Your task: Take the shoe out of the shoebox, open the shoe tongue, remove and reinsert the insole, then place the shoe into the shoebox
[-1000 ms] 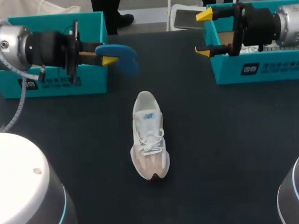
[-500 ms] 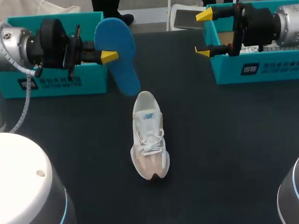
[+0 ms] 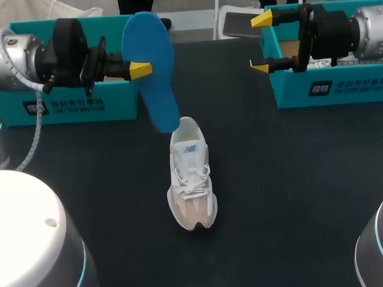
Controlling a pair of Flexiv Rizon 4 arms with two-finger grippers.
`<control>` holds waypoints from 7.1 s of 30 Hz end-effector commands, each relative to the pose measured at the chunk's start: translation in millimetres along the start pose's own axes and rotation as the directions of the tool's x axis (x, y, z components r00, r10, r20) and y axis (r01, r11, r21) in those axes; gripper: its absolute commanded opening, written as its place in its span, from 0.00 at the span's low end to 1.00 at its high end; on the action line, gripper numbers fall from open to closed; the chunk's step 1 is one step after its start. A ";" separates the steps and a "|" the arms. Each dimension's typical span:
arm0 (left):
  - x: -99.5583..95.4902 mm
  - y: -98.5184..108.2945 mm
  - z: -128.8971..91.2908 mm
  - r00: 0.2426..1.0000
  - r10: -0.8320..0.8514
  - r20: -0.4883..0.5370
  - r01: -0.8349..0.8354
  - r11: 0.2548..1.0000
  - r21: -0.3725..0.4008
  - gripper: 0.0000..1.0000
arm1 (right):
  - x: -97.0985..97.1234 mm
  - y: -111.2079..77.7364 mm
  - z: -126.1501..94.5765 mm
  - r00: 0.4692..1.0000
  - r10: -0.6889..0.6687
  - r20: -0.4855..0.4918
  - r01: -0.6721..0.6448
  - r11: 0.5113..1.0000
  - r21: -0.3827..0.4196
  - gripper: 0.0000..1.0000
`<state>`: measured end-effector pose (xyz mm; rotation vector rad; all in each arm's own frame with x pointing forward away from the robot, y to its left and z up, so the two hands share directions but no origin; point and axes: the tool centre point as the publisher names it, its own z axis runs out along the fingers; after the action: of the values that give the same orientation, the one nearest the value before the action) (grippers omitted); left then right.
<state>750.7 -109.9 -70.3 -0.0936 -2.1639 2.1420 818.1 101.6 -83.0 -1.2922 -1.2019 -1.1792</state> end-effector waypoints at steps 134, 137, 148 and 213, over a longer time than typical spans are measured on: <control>-53.8 70.2 33.6 0.036 -0.998 -0.051 0.999 0.035 0.017 0.00 | 21.7 -61.2 103.8 0.326 -0.075 0.942 0.319 0.947 -0.035 1.00; -53.8 70.2 33.6 0.036 -0.998 -0.051 0.999 0.035 0.017 0.00 | 21.7 -61.2 103.8 0.326 -0.075 0.942 0.319 0.947 -0.035 1.00; -53.8 70.2 33.6 0.036 -0.998 -0.051 0.999 0.035 0.017 0.00 | 21.5 -56.6 116.1 0.077 -0.081 0.994 0.278 0.959 0.056 1.00; -53.8 70.2 33.6 0.036 -0.998 -0.051 0.999 0.035 0.017 0.00 | 10.1 -75.6 95.4 0.467 -0.107 0.878 0.289 0.957 -0.037 1.00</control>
<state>798.7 -148.3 -141.5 1.1045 -1.2269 1.1659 752.2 222.0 -70.8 -2.2701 -2.2081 -0.4679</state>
